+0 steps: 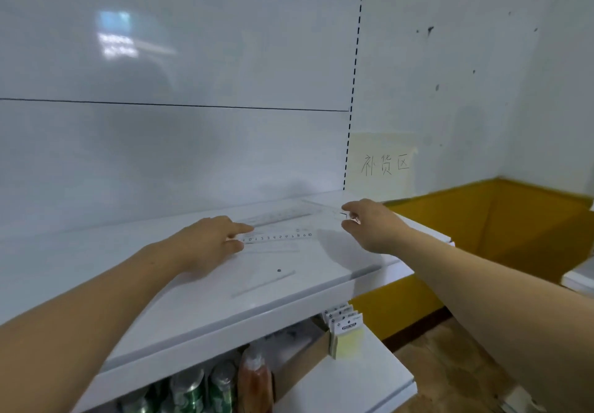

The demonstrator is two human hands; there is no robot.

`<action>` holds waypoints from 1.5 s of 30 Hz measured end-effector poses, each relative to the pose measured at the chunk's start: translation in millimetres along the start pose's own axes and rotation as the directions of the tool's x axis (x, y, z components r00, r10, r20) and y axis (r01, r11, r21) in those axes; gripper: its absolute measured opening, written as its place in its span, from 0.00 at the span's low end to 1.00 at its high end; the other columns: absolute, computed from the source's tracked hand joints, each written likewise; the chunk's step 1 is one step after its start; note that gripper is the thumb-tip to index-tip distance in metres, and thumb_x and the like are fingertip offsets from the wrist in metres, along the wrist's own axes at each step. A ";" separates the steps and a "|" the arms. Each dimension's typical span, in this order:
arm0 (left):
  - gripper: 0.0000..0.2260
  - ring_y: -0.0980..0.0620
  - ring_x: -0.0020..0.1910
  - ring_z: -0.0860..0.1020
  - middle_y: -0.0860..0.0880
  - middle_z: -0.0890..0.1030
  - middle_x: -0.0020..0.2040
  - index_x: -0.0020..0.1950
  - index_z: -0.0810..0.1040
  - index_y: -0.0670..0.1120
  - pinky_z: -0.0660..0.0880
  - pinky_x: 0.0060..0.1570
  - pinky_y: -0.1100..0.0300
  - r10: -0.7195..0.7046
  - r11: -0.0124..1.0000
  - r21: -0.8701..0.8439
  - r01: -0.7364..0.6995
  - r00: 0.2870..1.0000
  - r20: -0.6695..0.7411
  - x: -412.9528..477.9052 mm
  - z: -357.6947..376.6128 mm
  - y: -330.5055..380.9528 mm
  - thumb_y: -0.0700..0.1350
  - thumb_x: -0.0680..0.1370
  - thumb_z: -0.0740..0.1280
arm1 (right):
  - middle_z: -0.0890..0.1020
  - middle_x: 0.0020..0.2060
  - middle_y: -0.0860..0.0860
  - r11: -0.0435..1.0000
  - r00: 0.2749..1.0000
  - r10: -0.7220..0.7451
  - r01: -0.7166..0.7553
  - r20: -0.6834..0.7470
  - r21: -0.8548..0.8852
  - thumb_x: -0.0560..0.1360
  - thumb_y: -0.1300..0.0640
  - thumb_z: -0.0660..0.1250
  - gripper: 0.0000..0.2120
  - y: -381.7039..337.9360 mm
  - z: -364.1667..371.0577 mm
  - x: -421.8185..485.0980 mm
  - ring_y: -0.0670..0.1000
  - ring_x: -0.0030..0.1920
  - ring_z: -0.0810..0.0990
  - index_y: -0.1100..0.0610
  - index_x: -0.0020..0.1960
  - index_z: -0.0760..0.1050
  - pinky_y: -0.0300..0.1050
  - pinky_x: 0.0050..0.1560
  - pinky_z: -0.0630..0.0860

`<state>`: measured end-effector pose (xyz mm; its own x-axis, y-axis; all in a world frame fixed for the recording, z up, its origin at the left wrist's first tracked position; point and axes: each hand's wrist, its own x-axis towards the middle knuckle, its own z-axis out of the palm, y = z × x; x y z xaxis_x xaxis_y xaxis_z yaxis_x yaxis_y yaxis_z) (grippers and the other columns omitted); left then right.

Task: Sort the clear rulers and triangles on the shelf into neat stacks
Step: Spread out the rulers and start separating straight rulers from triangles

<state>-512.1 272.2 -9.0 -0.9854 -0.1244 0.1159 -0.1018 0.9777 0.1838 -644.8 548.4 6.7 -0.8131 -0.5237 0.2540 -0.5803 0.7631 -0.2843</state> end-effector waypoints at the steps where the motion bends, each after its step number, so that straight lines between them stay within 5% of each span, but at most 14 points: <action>1: 0.18 0.53 0.59 0.72 0.56 0.72 0.59 0.71 0.65 0.62 0.69 0.61 0.57 -0.004 1.000 -0.014 0.004 1.000 0.000 6.4 2.3 -4.0 0.55 0.80 0.57 | 0.72 0.66 0.52 1.000 1.000 -0.017 0.017 0.022 -0.012 0.80 0.49 0.57 0.21 0.3 1.7 13.5 0.53 0.64 0.72 0.52 0.72 0.65 0.47 0.65 0.68; 6: 0.17 0.55 0.54 0.72 0.56 0.72 0.56 0.68 0.69 0.52 0.68 0.57 0.61 -0.074 0.996 -0.055 0.072 0.997 -0.026 24.6 8.4 -12.3 0.53 0.80 0.61 | 0.73 0.66 0.51 0.995 0.989 -0.092 0.095 0.117 -0.025 0.80 0.50 0.59 0.21 -4.1 13.7 72.9 0.52 0.65 0.71 0.54 0.71 0.66 0.43 0.64 0.66; 20: 0.13 0.53 0.59 0.73 0.54 0.73 0.58 0.63 0.73 0.51 0.68 0.59 0.61 -0.383 0.923 -0.076 0.377 0.917 -0.112 20.0 3.8 -14.3 0.51 0.79 0.62 | 0.70 0.69 0.51 0.892 0.832 -0.429 0.451 0.352 0.020 0.77 0.48 0.62 0.23 -30.4 62.0 165.2 0.52 0.68 0.68 0.52 0.71 0.67 0.44 0.67 0.64; 31: 0.18 0.49 0.63 0.71 0.49 0.71 0.66 0.66 0.72 0.51 0.67 0.63 0.54 -0.432 0.901 -0.004 0.434 0.897 -0.095 99.5 20.1 34.2 0.55 0.79 0.62 | 0.60 0.75 0.50 0.945 0.858 -0.312 0.324 0.408 0.042 0.72 0.34 0.63 0.39 77.9 45.8 177.4 0.52 0.74 0.60 0.51 0.76 0.57 0.46 0.72 0.57; 37: 0.24 0.50 0.68 0.69 0.51 0.68 0.71 0.73 0.64 0.53 0.64 0.66 0.59 -0.485 0.874 -0.044 0.484 0.875 -0.012 110.1 27.0 39.9 0.55 0.78 0.62 | 0.62 0.73 0.50 0.932 0.859 -0.357 0.352 0.367 0.084 0.74 0.32 0.57 0.37 100.8 54.2 173.8 0.51 0.73 0.61 0.54 0.75 0.59 0.46 0.72 0.57; 41: 0.20 0.52 0.63 0.71 0.51 0.72 0.68 0.70 0.69 0.53 0.64 0.62 0.63 -0.459 0.888 -0.035 0.459 0.888 -0.021 112.7 27.6 43.0 0.51 0.78 0.63 | 0.63 0.73 0.50 0.930 0.858 -0.364 0.356 0.362 0.091 0.73 0.31 0.57 0.38 101.5 56.5 175.5 0.51 0.72 0.62 0.53 0.74 0.60 0.48 0.72 0.59; 45: 0.25 0.51 0.70 0.66 0.53 0.64 0.73 0.74 0.63 0.53 0.62 0.68 0.59 -0.485 0.872 -0.085 0.482 0.874 -0.025 115.2 27.1 52.0 0.49 0.78 0.64 | 0.63 0.73 0.52 0.928 0.837 -0.358 0.367 0.415 0.062 0.72 0.30 0.57 0.39 99.9 50.9 181.2 0.53 0.72 0.63 0.53 0.74 0.60 0.50 0.71 0.60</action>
<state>-634.6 313.3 -12.6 -0.8086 -0.5872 0.0361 -0.5519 0.7784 0.2993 -852.4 510.4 -22.8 -0.4910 -0.8684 -0.0689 -0.8397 0.4928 -0.2282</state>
